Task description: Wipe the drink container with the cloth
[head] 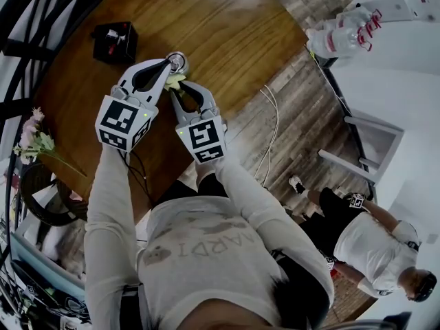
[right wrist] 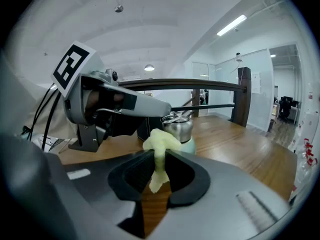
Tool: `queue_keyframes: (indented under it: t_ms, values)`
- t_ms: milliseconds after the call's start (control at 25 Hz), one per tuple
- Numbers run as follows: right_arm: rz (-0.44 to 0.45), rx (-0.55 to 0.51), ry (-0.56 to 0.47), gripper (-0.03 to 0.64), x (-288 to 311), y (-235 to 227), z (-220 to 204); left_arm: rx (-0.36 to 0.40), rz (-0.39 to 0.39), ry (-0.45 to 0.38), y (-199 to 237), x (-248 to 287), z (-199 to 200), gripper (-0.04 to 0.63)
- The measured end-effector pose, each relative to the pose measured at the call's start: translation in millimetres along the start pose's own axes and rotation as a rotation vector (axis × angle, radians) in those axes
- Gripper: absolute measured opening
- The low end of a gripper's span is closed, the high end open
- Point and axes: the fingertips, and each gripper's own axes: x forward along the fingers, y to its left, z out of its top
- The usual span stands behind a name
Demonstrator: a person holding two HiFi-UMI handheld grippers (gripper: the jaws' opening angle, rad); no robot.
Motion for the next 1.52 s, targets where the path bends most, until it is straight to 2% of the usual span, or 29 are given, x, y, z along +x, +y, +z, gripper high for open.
queue_keyframes:
  t_ms: [360,640,800,1080,1520]
  values:
    - [-0.030,0.005,0.007,0.077,-8,-23,0,-0.039,-0.013,0.001,2,-1,0,0.005]
    - [-0.066,-0.010,0.019,0.078,-10,-47,-1,-0.041,-0.014,0.002,1,0,1,0.005]
    - [-0.057,-0.019,0.042,0.078,-5,-46,-11,-0.050,-0.014,0.000,2,0,0,0.005]
    - [-0.039,-0.040,0.144,0.078,10,-44,-47,-0.054,-0.013,-0.003,2,0,-1,0.005]
    - [-0.022,-0.042,0.155,0.077,14,-24,-51,-0.064,-0.014,-0.007,4,0,-2,0.005]
